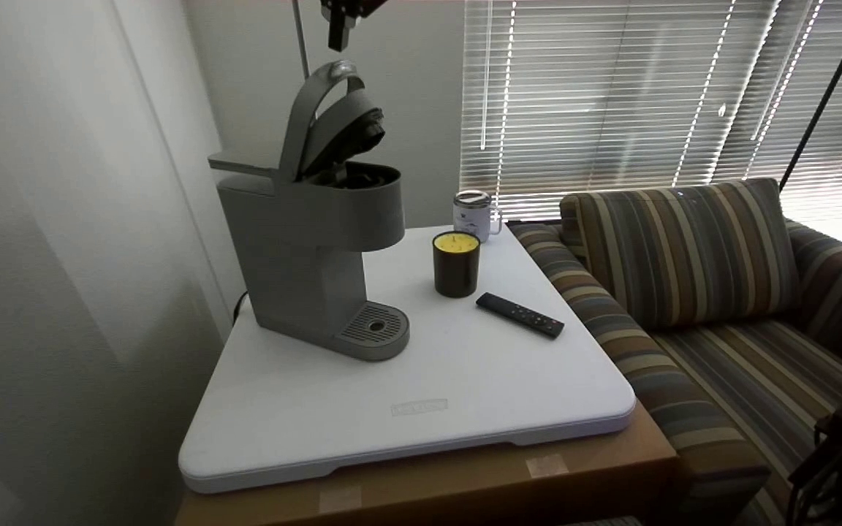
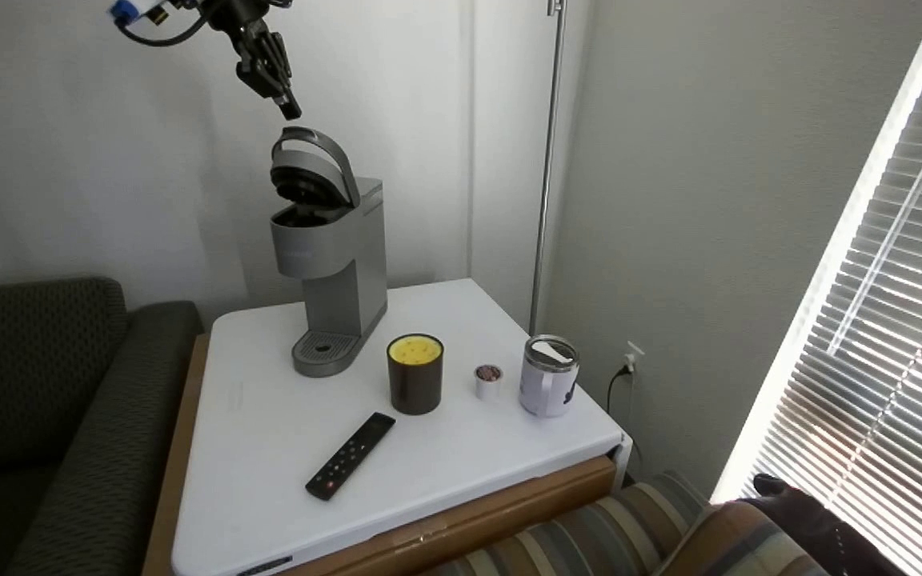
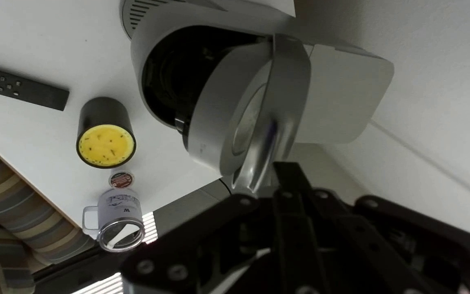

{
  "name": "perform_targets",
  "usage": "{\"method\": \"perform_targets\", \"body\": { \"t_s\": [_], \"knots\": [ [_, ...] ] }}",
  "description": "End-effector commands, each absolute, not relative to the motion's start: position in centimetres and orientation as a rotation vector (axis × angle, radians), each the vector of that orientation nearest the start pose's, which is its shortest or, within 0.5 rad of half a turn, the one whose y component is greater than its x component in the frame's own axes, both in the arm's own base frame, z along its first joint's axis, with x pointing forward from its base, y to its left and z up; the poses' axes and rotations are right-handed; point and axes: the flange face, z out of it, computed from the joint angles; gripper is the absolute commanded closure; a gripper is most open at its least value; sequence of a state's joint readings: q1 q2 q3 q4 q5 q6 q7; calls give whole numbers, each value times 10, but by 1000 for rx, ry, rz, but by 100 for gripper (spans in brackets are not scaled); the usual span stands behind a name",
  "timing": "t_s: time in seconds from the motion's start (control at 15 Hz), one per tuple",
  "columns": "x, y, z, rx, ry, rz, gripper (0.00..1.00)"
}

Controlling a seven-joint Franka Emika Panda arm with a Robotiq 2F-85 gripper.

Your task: Close the lid of the coffee maker and then open it

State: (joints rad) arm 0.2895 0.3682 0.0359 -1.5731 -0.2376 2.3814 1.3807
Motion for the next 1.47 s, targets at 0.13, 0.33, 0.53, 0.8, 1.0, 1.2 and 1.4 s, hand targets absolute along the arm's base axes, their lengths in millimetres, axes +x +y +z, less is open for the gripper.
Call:
{"method": "perform_targets", "body": {
  "t_s": [0.13,0.33,0.53,0.8,1.0,1.2,1.4],
  "knots": [
    [657,211,497,-2632,1259,-642,100],
    [651,208,501,-2680,1244,-615,100],
    [646,207,500,-2772,1179,-545,100],
    [638,207,501,-2926,1043,-453,74],
    [631,206,505,-3006,951,-401,53],
    [627,206,510,-3079,860,-332,33],
    [619,209,512,-3144,774,-205,11]
  ]
}}
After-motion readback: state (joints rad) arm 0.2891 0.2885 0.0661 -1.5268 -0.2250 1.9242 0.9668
